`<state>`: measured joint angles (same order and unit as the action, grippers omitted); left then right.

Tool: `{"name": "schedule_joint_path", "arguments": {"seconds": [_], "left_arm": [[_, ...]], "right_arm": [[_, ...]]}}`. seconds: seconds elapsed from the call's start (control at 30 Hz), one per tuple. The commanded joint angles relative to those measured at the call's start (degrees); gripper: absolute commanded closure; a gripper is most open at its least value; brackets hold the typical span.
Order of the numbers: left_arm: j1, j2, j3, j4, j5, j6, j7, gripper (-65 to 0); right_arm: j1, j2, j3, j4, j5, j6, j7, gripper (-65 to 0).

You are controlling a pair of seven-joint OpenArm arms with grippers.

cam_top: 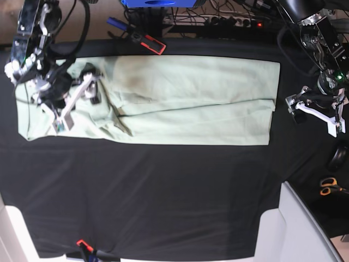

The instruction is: Fold the T-shirt properly

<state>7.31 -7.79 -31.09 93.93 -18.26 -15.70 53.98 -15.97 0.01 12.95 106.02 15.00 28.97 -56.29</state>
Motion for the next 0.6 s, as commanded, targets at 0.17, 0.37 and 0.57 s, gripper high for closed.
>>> {"name": "schedule_joint_path", "arguments": {"seconds": [0.17,0.37,0.57], "left_arm": [[-0.06,-0.69,-0.51,0.53,-0.33,0.01,-1.18,-62.1],[0.03,-0.69,-0.51,0.71,-0.33,0.01,-1.18,-62.1],[-0.23,-0.69,-0.51,0.62,-0.33,0.01,-1.18,-62.1]], "right_arm": [[7.13,1.0,0.1,-5.49,0.16,1.93,-2.3,-46.0],[11.53,2.23,0.02,-11.03,0.16,1.93,-2.21,-47.6],[14.6,3.99,-3.06,-15.34,0.42,1.93,-0.45,-39.9]]}}
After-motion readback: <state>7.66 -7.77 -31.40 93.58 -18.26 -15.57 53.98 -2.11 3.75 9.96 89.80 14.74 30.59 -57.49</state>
